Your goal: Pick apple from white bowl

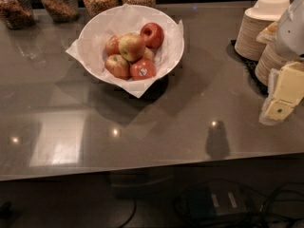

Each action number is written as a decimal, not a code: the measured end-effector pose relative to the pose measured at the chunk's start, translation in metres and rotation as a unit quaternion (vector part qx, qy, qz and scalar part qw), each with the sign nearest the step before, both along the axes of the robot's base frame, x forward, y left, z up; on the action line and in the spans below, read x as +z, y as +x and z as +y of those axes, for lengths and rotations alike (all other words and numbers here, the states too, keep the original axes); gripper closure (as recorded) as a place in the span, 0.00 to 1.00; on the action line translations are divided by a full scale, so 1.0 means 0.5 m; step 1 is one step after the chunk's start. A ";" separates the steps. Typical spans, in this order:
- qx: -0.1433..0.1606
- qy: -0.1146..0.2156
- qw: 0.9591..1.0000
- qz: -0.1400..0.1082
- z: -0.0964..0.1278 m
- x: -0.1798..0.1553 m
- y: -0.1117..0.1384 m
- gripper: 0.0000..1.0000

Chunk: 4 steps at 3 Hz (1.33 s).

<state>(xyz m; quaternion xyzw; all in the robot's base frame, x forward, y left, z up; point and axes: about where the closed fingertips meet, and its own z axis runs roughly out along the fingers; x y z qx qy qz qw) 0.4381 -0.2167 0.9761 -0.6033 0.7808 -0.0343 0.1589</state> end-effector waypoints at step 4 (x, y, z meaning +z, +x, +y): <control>-0.017 0.137 0.989 -0.052 0.104 -0.004 0.122 0.00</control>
Offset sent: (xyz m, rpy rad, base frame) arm 0.0240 0.0140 -0.0021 0.1203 -0.0451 -0.0080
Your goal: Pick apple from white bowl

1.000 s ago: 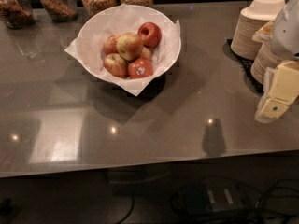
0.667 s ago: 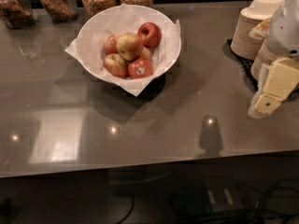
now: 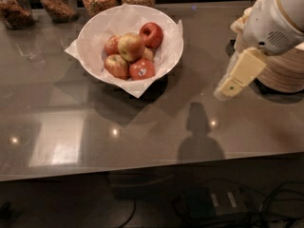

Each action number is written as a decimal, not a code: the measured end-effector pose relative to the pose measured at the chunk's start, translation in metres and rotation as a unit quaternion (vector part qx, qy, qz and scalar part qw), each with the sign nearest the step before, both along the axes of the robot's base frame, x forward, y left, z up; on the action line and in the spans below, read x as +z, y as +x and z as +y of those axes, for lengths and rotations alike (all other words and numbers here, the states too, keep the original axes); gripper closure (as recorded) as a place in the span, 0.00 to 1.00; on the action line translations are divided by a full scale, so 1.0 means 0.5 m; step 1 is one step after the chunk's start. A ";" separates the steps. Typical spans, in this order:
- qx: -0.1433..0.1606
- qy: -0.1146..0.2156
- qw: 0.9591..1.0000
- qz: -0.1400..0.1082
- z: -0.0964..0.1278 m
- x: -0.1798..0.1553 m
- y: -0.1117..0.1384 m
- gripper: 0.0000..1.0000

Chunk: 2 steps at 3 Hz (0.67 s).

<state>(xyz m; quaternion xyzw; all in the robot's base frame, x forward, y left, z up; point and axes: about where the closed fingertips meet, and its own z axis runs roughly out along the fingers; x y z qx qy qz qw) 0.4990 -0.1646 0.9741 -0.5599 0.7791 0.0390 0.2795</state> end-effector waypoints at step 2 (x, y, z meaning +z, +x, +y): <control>-0.001 0.117 0.993 -0.023 0.170 0.007 0.151 0.00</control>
Offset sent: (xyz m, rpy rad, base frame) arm 0.1201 0.1311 0.0070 0.3498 -0.0640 0.0128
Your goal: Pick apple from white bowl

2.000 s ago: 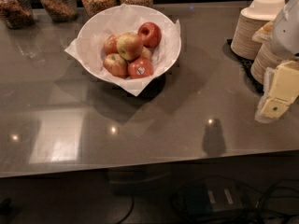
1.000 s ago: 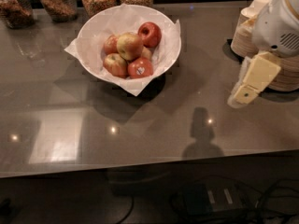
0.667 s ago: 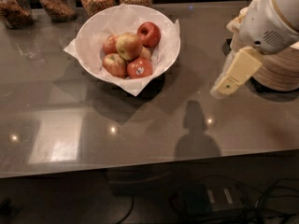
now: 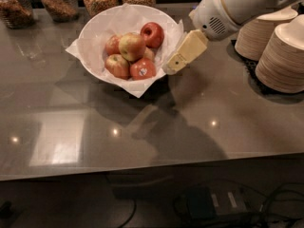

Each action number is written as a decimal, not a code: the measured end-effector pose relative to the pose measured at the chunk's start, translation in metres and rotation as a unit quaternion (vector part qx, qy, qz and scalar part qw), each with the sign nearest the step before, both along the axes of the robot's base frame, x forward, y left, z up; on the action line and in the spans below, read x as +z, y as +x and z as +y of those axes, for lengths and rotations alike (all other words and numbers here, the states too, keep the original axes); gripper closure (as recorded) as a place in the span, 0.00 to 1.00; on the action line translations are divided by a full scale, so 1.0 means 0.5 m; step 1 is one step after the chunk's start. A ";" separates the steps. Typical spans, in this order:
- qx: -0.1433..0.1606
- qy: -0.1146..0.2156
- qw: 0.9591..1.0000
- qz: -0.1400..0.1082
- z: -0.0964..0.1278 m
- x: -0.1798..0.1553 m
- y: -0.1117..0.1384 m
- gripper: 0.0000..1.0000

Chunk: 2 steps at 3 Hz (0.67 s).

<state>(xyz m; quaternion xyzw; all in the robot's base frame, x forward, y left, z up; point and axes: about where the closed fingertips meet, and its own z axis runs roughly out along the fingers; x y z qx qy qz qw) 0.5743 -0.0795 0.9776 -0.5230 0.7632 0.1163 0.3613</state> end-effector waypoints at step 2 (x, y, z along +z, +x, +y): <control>0.026 0.067 0.997 0.005 0.128 0.004 0.106 0.00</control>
Offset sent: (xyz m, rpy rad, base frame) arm 0.0821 0.0957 0.0069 0.2088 0.0151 0.0840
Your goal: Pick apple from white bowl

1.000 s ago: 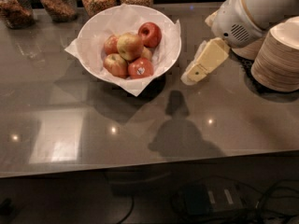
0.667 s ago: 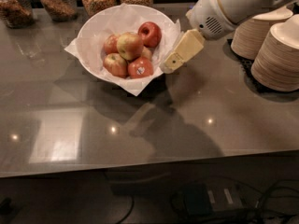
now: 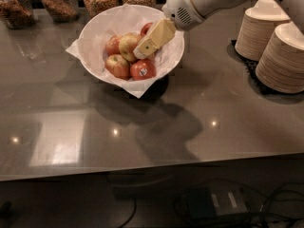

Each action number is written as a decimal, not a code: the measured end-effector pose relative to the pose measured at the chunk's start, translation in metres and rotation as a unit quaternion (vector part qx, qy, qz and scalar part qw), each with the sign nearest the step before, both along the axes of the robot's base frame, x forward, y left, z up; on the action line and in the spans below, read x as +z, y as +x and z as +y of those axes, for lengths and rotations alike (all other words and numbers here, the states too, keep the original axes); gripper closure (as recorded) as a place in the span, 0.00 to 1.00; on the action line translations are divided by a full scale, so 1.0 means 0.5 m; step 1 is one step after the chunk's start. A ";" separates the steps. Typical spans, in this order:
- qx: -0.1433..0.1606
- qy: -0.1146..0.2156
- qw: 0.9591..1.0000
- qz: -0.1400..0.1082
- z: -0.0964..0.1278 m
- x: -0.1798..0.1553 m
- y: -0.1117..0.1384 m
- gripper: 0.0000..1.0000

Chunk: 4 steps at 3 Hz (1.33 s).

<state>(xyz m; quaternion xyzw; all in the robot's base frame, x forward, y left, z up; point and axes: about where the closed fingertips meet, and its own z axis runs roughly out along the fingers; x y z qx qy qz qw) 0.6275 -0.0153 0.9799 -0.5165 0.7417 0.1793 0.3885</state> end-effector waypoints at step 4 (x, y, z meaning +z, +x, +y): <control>0.019 0.055 0.998 -0.001 0.087 -0.045 0.047 0.00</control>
Offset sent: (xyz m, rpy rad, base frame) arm 0.0139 0.0247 0.0019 0.0468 0.0075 0.0443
